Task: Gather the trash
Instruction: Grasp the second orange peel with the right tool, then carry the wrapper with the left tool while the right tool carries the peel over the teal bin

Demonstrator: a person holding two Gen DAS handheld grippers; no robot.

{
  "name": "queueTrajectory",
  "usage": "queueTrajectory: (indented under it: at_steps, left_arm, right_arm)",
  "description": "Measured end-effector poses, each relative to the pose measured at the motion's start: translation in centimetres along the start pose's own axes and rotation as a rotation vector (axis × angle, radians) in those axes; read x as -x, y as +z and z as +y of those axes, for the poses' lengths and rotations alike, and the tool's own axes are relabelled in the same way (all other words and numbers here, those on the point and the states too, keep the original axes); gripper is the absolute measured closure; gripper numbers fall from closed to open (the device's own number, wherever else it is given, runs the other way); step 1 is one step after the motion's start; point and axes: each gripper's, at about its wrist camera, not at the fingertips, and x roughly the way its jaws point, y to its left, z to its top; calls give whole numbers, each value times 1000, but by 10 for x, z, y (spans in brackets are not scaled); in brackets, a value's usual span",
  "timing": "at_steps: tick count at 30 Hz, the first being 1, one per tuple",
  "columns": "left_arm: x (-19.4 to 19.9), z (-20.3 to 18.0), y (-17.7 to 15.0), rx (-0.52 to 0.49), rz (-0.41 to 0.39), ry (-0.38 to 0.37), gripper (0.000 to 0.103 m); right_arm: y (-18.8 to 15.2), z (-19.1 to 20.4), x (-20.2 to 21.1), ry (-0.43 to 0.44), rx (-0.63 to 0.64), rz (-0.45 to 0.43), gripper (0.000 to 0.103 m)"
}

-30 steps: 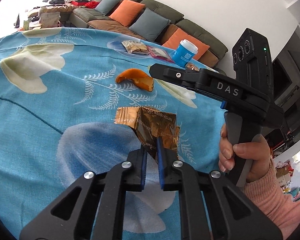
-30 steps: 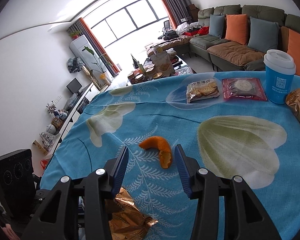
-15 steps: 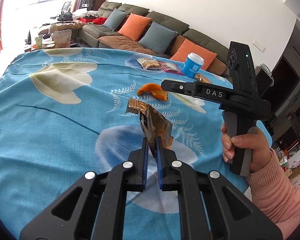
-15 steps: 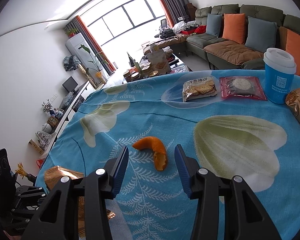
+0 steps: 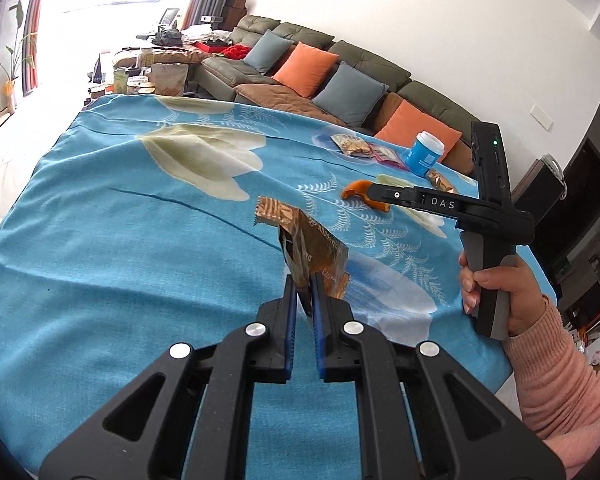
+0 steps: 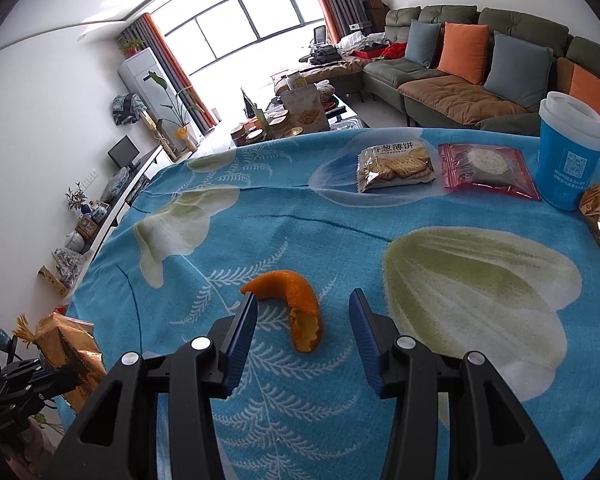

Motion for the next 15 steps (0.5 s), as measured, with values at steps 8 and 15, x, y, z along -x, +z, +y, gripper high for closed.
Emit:
queueTrajectory:
  at_steps: [8,15]
  left_arm:
    - [11,23,-8,45,-11,31,95]
    - [27,36,-13,64,-30,69,95]
  right_arm:
    - [-1,3,-1,13,13,12,89]
    - [-7,20,11,84,11,-20,90]
